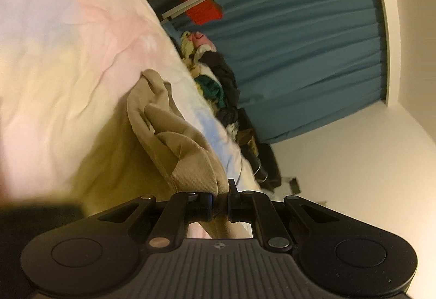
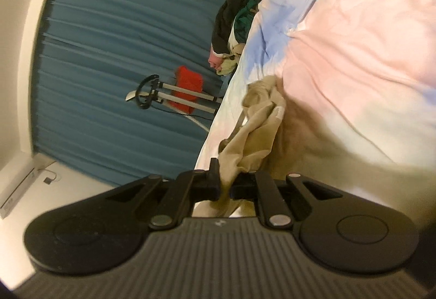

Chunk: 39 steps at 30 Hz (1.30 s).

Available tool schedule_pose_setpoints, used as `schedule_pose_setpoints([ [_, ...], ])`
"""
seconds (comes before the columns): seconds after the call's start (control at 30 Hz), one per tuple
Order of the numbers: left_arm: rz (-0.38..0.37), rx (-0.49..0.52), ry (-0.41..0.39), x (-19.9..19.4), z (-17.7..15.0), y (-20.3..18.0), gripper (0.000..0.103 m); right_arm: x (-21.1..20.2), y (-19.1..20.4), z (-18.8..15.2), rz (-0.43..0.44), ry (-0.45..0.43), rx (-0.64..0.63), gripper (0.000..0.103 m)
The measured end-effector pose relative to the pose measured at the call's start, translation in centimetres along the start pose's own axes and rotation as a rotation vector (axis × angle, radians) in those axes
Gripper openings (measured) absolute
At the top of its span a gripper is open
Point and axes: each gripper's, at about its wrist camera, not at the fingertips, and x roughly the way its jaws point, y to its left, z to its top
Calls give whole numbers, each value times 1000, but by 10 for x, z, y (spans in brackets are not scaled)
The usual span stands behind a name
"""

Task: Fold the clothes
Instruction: 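Flip the held beige shirt bundle over with both grippers and lower it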

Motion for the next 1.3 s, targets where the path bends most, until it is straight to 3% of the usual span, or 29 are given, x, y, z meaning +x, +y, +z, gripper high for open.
schedule_pose_setpoints([
  [0.13, 48, -13, 55, -36, -27, -7, 9, -54, -9, -24, -37, -8, 24, 10],
  [0.3, 81, -22, 76, -32, -24, -16, 9, -50, -7, -15, -78, 3, 44, 10],
  [0.4, 124, -39, 69, -6, -3, -25, 10, -19, 7, 8, -109, 18, 53, 10],
  [0.6, 248, 18, 66, 80, 48, -51, 11, 66, 27, 60, -223, 54, 59, 10],
  [0.83, 363, 69, 88, 193, 92, -23, 11, 168, 2, 87, -330, 114, -10, 11],
  [1.0, 330, 73, 108, 231, 105, 20, 11, 207, -26, 96, -315, 165, -46, 12],
  [1.13, 303, 109, 95, 239, 109, 27, 11, 215, -27, 96, -270, 176, -72, 13],
  [1.2, 280, 154, 88, 239, 109, 21, 18, 219, -28, 97, -248, 181, -85, 22],
  [1.23, 262, 176, 87, 237, 109, 18, 21, 218, -27, 96, -228, 179, -90, 43],
  [1.27, 243, 195, 94, 235, 106, 14, 37, 213, -23, 94, -196, 172, -92, 70],
  [1.3, 225, 214, 102, 232, 104, 10, 57, 208, -19, 92, -167, 162, -98, 83],
])
